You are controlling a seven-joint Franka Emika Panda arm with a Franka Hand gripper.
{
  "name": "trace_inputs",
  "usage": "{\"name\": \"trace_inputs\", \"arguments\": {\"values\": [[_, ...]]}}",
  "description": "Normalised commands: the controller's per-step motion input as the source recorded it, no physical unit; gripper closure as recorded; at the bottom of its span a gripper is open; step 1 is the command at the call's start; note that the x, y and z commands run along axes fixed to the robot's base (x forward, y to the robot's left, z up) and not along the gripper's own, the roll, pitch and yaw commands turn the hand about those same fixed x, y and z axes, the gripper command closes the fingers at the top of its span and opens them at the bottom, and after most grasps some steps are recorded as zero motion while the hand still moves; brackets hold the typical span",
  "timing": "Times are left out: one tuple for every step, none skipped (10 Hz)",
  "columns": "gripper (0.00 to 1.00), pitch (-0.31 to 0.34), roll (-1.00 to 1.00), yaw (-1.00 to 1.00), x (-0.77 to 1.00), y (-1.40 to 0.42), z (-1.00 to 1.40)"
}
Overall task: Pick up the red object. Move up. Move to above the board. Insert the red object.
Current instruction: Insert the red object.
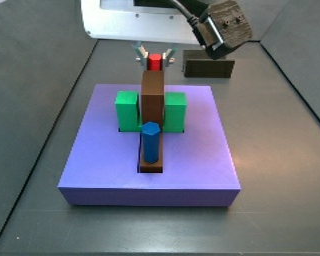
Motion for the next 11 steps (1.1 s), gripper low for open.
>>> {"name": "trace_inputs", "arguments": {"values": [[1.00,0.043,-0.29,0.00,0.00,0.16,-0.58],[1.00,-0.090,-0.04,0.00,-0.02,0.00,-0.32],[1.00,-0.091,0.27,0.00,-0.14,-0.37,0.00],[1.00,0.027,0.39,0.00,0.00,-0.45,0.14],[1.00,0.131,0.30,0.00,0.01,-0.36,0.15],[1.00,0.040,0.27,0.00,0.16,-0.14,-0.16],[1.00,0.000,0.07,0.00,0.30,0.06,-0.57],[1.00,-0.019,-0.05,-0.10,0.24,0.23,-0.68],[1.00,-0.059,-0.24,-0.12,0.08,0.30,-0.61],[1.00,-0.090,-0.31,-0.12,0.00,0.29,-0.52],[1.00,-0.091,-0.31,-0.07,0.03,0.26,-0.52]]}}
